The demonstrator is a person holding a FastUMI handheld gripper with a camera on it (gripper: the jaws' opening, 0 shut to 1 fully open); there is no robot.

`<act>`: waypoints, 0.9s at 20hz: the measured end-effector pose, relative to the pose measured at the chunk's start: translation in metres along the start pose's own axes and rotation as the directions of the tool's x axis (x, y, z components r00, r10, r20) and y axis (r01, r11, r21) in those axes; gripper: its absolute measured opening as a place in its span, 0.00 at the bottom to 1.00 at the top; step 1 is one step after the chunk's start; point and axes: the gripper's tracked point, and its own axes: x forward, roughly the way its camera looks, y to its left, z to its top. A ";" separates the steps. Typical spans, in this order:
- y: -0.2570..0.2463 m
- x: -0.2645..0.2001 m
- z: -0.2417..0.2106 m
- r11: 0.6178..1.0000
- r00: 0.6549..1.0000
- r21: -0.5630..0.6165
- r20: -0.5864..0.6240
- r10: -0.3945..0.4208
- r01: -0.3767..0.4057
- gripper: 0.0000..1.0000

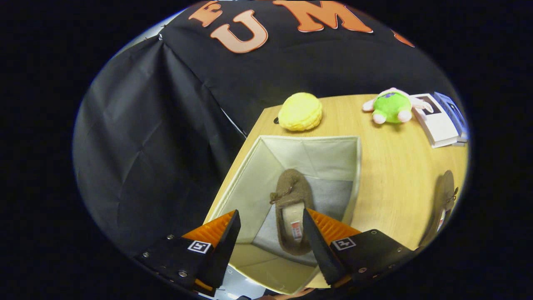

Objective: Open the storage box then place both shoes into the box .Put the left shoe in first, then the right shoe, with the right side of both shoes facing outward in a uniform manner.

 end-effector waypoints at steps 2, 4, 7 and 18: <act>-0.018 -0.020 0.012 1.000 0.999 -0.005 0.049 -0.014 0.014 0.94; -0.043 -0.040 0.017 0.999 0.996 -0.019 0.078 -0.036 0.038 0.95; -0.102 -0.063 0.020 0.991 0.986 -0.026 0.106 -0.125 0.128 0.97; -0.277 -0.120 -0.029 0.934 0.933 0.052 0.049 -0.356 0.353 0.97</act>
